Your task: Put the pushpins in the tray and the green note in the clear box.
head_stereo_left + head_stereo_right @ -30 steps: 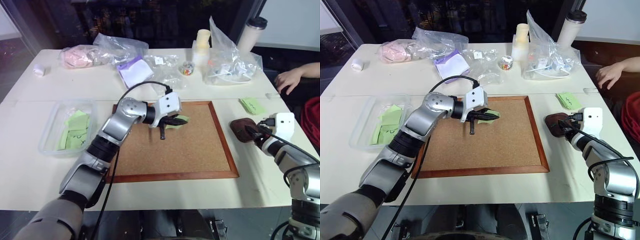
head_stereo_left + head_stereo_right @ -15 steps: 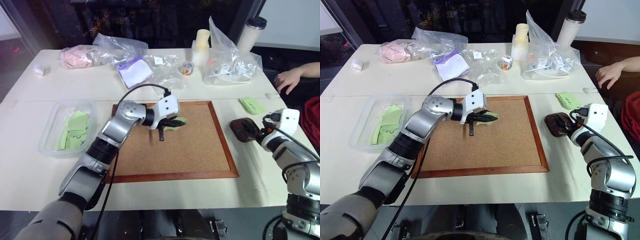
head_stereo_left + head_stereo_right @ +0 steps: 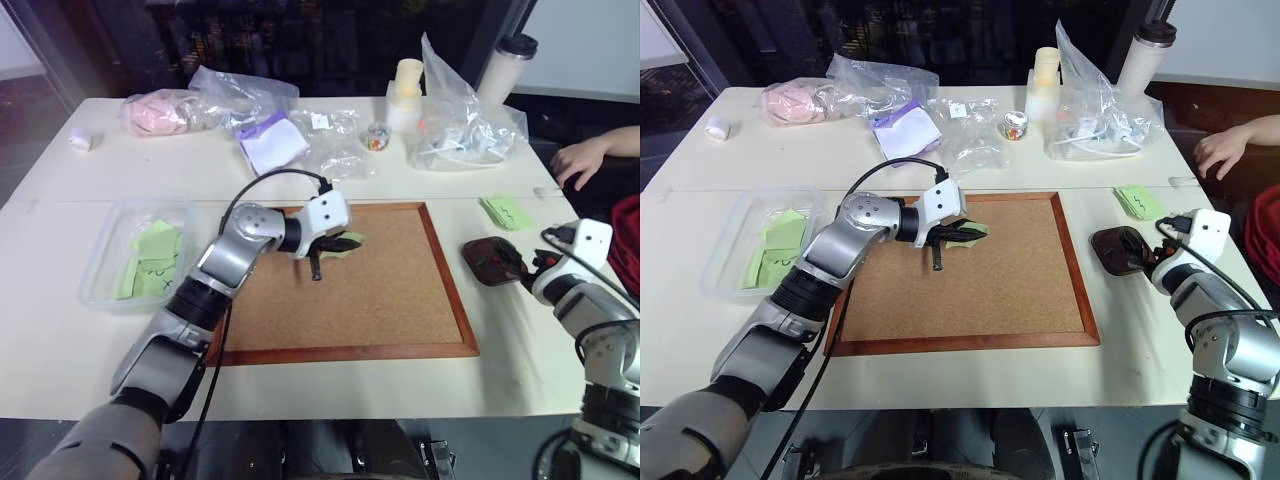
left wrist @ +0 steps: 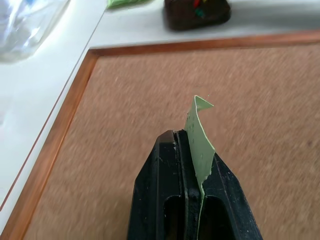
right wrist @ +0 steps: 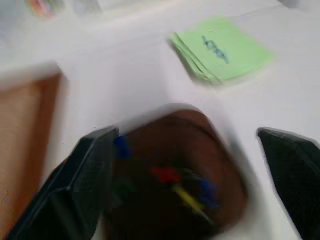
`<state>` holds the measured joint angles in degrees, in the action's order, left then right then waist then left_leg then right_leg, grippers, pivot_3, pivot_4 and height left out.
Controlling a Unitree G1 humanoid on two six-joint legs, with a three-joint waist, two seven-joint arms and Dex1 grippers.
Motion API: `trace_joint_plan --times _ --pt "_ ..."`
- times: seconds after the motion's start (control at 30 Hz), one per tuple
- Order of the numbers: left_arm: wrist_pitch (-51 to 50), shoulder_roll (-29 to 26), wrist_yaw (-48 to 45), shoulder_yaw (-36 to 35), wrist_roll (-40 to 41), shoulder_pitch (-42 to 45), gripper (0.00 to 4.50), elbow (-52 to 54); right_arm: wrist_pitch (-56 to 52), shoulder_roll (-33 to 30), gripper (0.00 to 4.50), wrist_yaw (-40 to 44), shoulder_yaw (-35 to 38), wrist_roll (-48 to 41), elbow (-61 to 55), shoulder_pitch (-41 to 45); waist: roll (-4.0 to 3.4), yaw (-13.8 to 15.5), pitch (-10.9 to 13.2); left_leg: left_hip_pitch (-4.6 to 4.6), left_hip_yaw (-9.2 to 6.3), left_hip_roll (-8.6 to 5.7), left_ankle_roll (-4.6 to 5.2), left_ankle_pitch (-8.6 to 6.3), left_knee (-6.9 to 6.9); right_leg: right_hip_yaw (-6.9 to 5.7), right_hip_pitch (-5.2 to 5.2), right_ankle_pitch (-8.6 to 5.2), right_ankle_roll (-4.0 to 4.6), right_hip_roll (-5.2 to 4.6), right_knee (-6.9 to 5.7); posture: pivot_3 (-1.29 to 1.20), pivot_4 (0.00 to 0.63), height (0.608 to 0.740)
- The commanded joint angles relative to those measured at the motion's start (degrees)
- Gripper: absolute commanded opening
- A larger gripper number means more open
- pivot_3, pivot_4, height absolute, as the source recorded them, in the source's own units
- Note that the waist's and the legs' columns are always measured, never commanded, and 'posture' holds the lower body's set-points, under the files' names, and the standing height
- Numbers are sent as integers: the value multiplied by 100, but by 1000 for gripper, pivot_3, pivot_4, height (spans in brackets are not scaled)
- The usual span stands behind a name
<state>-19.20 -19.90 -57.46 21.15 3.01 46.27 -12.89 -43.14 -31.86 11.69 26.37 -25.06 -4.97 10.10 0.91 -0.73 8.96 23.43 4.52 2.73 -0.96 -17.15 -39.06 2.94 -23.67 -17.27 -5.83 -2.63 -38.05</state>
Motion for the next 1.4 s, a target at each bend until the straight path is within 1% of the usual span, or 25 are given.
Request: trace_joint_plan --times 0.03,0.13,0.5,0.6,0.87,1.0,1.13,1.33,1.4 --pt "65 49 24 -84 22 24 0 231 384 -88 4476 31 -311 386 -95 -10 0 -19 0 0 0 1 0 0 -1 0 0 0 0 1 -2 0 150 734" --pt "63 62 25 -90 19 22 0 245 479 -43 4476 90 -425 483 -39 -9 -1 -21 0 -3 0 2 0 0 -2 0 0 0 0 4 -6 0 150 734" --pt "130 68 111 -117 -18 35 0 196 411 -10 4476 156 -390 445 19 70 -1 7 0 -2 1 2 0 0 -3 0 1 0 0 2 -4 0 150 734" --pt "150 81 152 -125 -15 30 0 195 237 109 4476 73 -174 222 -28 176 -1 4 0 -2 1 2 0 0 -3 0 1 0 0 2 -4 0 150 734" --pt "193 95 211 -130 -12 33 0 177 -328 405 4476 -203 732 -606 -41 657 -1 6 0 -2 0 2 0 0 -3 0 1 0 0 2 -5 0 150 734" --pt "206 98 225 -129 -15 37 0 165 -523 437 4476 -303 882 -827 -73 718 -1 7 0 -2 1 2 0 0 -3 0 1 0 0 0 -4 0 150 734" --pt "212 100 233 -124 -19 32 0 165 -576 397 4476 -313 815 -849 -96 642 -1 3 0 -2 1 2 0 0 -3 0 1 0 0 1 -5 0 150 734" --pt "210 91 255 -111 -19 11 0 190 -296 104 4476 -151 34 -132 20 226 -1 0 0 -2 1 1 0 0 -3 0 1 0 0 0 -4 0 150 734" --pt "208 82 263 -117 -18 11 0 200 -227 64 4476 -134 -125 34 52 151 -1 0 0 -2 1 1 0 0 -3 0 1 0 0 1 -4 0 150 734"
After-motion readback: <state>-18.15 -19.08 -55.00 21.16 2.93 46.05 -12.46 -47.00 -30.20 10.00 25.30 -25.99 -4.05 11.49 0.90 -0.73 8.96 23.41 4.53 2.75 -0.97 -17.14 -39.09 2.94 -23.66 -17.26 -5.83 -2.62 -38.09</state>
